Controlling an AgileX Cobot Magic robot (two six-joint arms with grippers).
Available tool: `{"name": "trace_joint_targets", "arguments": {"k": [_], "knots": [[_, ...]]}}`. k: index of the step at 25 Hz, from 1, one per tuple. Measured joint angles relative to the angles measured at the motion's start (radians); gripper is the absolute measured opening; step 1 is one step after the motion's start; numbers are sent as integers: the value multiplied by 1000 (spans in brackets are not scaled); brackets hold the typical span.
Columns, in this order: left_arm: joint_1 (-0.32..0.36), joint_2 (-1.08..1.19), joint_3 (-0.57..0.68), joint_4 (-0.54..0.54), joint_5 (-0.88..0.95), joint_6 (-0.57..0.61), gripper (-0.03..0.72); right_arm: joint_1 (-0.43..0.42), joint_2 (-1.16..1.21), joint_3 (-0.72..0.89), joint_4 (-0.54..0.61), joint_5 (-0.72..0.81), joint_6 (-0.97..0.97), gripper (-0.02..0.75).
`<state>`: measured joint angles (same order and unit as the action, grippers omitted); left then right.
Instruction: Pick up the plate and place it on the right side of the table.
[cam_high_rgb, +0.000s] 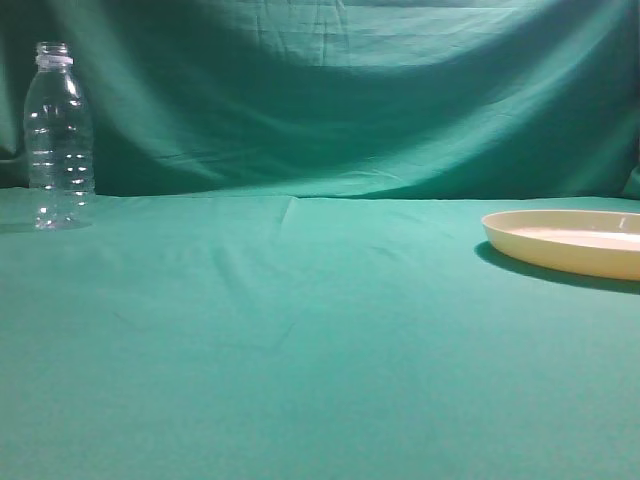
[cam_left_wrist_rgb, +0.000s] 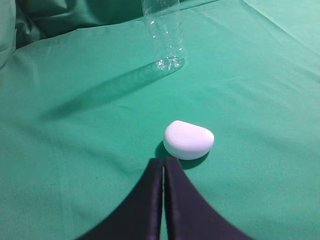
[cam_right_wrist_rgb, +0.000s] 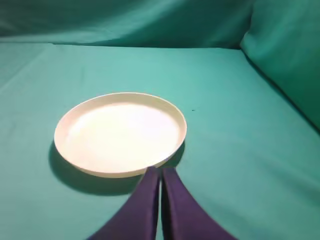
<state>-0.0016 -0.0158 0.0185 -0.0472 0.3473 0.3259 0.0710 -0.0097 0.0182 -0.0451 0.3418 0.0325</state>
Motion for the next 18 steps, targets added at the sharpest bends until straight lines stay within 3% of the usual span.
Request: {"name": "trace_joint_targets", "arguments": {"k": [18], "knots": [[0, 0, 0, 0, 0, 0, 0, 0, 0, 10, 0, 46, 75, 0]]}}
